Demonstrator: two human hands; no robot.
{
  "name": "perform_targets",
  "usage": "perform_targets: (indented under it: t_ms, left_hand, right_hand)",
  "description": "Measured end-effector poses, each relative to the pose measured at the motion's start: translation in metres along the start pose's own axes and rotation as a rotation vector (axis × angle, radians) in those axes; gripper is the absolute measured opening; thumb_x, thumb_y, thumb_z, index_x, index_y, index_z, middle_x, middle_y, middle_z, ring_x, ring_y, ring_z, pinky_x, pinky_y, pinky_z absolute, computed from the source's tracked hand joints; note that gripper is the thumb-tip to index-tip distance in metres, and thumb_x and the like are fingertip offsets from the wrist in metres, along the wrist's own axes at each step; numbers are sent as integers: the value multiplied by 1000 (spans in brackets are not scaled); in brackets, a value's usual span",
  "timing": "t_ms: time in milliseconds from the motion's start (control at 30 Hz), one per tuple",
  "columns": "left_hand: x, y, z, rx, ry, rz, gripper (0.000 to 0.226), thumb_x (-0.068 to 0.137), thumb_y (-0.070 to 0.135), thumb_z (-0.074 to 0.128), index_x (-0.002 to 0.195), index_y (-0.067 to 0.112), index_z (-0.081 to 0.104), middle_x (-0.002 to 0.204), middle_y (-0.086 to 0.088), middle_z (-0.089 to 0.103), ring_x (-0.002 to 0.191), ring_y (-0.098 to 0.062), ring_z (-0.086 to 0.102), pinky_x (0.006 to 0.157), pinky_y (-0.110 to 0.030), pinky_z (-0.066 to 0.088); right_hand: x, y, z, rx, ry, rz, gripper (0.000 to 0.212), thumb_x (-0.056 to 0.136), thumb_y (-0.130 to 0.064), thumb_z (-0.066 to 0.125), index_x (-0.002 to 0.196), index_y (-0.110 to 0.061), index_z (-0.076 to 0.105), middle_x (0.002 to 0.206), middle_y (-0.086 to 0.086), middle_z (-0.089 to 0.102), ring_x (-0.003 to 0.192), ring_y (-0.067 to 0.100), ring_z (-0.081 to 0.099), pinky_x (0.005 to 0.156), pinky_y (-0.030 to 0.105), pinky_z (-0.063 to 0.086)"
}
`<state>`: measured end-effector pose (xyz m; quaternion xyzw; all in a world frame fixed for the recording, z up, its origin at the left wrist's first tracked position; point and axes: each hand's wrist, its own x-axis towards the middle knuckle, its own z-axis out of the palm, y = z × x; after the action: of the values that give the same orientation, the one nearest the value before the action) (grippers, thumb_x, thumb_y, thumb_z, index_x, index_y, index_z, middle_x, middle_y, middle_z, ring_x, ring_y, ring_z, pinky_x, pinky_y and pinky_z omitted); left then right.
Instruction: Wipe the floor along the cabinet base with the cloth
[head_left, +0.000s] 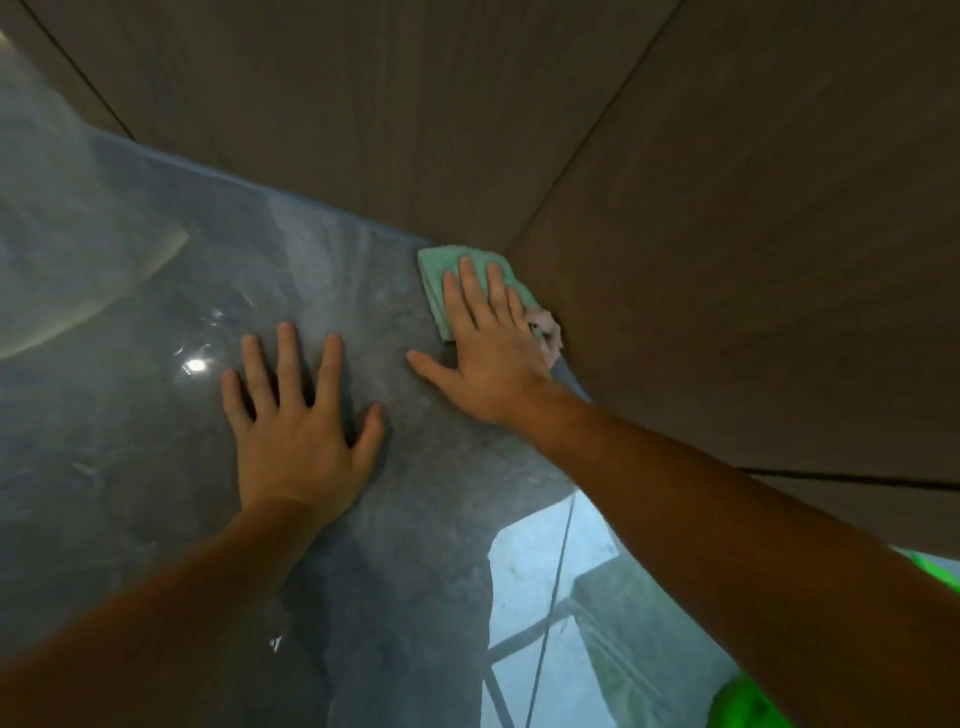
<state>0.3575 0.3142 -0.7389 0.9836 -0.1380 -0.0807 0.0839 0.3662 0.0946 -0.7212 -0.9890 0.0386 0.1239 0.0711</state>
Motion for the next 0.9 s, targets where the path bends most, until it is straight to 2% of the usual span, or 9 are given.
perform_targets:
  t_ms: [100, 267, 400, 533, 633, 700, 833, 900]
  left_hand:
    - [-2, 0, -1, -8, -5, -5, 82, 88, 66, 31, 157, 23, 19, 165, -19, 12, 151, -45, 2, 118, -62, 5]
    - [0, -1, -5, -13, -4, 13, 81, 89, 66, 29, 157, 23, 20, 165, -20, 13, 151, -46, 4, 118, -62, 4]
    - [2, -4, -18, -31, -110, 29, 82, 88, 66, 31, 157, 22, 18, 165, -20, 10, 150, -49, 3, 117, -63, 4]
    - [31, -50, -38, -26, -55, 163, 75, 86, 61, 37, 147, 17, 43, 155, -25, 34, 136, -51, 35, 108, -60, 29]
    - [67, -122, -49, -46, 15, -91, 78, 88, 60, 34, 150, 13, 36, 160, -24, 25, 146, -47, 22, 114, -59, 21]
    - [79, -163, -49, -33, 39, -221, 79, 90, 65, 25, 154, 19, 28, 164, -21, 18, 151, -41, 12, 118, -58, 14]
    - [80, -182, -43, -25, 116, -178, 75, 89, 66, 31, 152, 25, 33, 161, -21, 25, 151, -38, 17, 118, -56, 13]
    - [80, -179, -46, -10, 109, -175, 74, 88, 65, 34, 150, 25, 35, 161, -20, 27, 150, -38, 19, 117, -56, 14]
  right_hand:
    - [7, -7, 0, -19, 11, 3, 100, 81, -77, 23, 155, -14, 2, 165, 10, -2, 150, 32, -10, 121, 45, -5]
    - [-28, 13, -5, -38, -69, -62, 93, 84, -76, 20, 155, -21, 0, 165, 3, -6, 150, 25, -12, 122, 44, -2]
    - [-63, 18, -5, -97, -170, -71, 95, 83, -77, 24, 155, -23, -4, 165, 2, -9, 150, 24, -14, 122, 43, 0]
    - [-31, 18, -22, -170, -236, -138, 98, 81, -79, 21, 155, -21, -4, 165, 4, -7, 150, 27, -12, 122, 44, -1]
    - [20, 1, -39, -183, -242, -246, 96, 83, -77, 22, 155, -17, 1, 165, 6, -5, 151, 29, -9, 122, 48, 8]
    - [43, -13, -41, -207, -205, -363, 94, 86, -73, 29, 156, -14, 5, 165, 7, 0, 151, 28, -7, 122, 47, 11]
    - [83, -59, -33, -138, -154, -546, 91, 88, -66, 42, 155, -13, 12, 165, 6, 7, 151, 27, -4, 122, 46, 10]
    - [128, -116, -34, -120, -125, -635, 87, 90, -64, 40, 155, -12, 15, 165, 6, 10, 152, 26, -1, 123, 43, 8]
